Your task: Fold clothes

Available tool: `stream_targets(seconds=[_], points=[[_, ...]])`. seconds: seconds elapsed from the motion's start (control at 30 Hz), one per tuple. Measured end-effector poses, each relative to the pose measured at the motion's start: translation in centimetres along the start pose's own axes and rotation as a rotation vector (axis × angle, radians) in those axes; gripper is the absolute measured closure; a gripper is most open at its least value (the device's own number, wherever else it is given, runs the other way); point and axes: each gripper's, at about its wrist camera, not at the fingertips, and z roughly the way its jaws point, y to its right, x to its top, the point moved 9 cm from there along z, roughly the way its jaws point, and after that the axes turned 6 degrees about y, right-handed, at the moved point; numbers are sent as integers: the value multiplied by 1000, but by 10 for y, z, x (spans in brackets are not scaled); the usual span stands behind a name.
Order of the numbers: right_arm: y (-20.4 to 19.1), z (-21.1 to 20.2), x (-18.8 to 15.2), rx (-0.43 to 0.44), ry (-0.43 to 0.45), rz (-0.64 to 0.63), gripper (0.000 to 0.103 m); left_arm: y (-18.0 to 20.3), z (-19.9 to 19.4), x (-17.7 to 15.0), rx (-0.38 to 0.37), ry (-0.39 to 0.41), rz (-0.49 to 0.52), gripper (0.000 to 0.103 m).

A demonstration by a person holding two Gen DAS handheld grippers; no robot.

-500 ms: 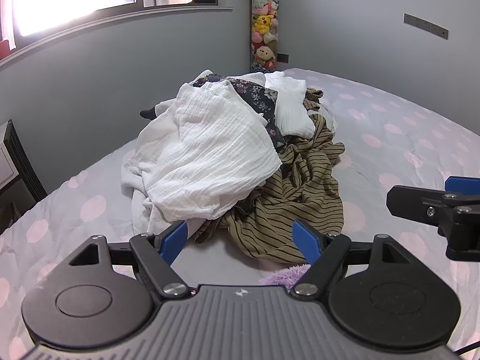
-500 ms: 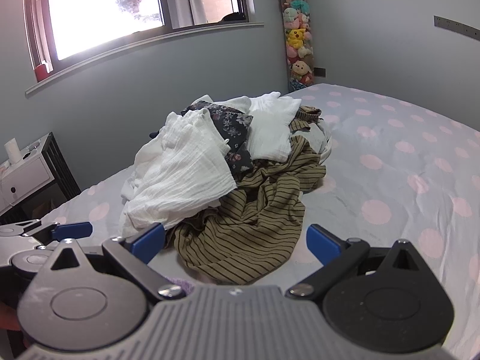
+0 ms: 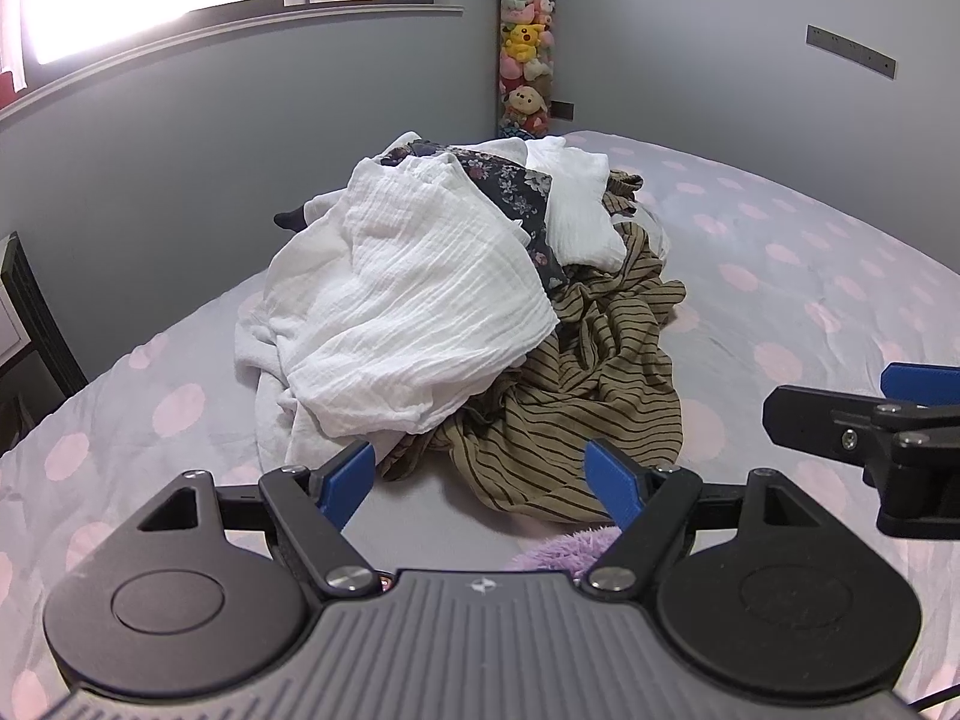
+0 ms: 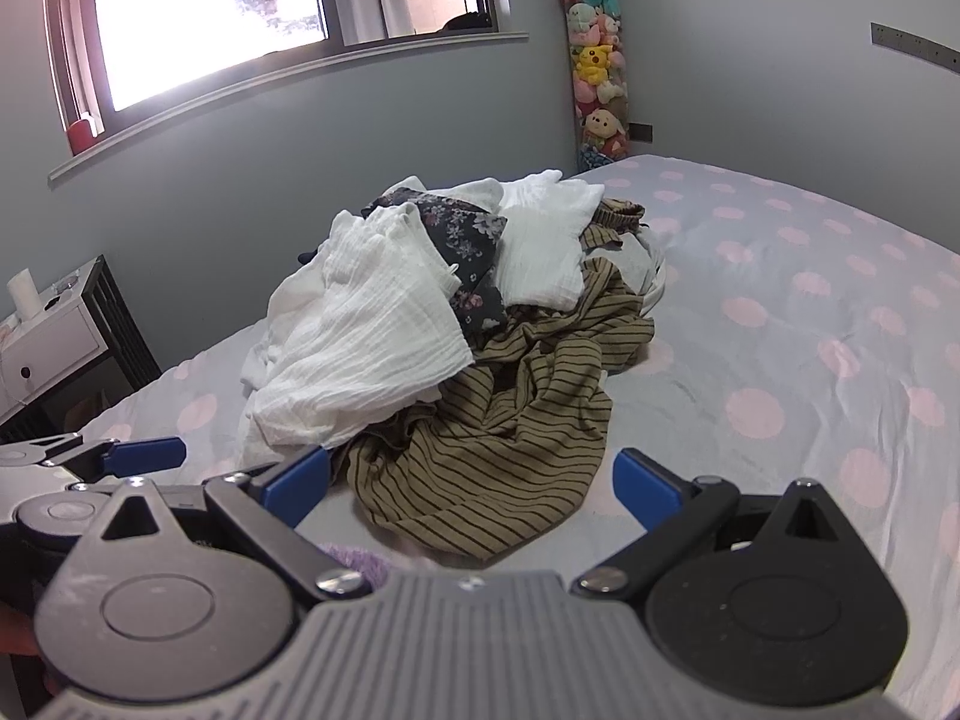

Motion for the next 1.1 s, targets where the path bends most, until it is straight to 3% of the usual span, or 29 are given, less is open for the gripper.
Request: stream_targets(seconds=[0.37,0.53,0.77,1.1], points=[[4,15,10,64,-28,2,3,-28,18,12,-40,-28,-36,28],[1,35,19,115,-62,-40,17,-56,32,26,-32,-32,-29,28],[-4,76,28,150,-107,-101,17,-90,60,50,-28,-31,3,28],[-13,154,26,184,-155,-108,23,-122,132,23,-19,-144,-82,29]])
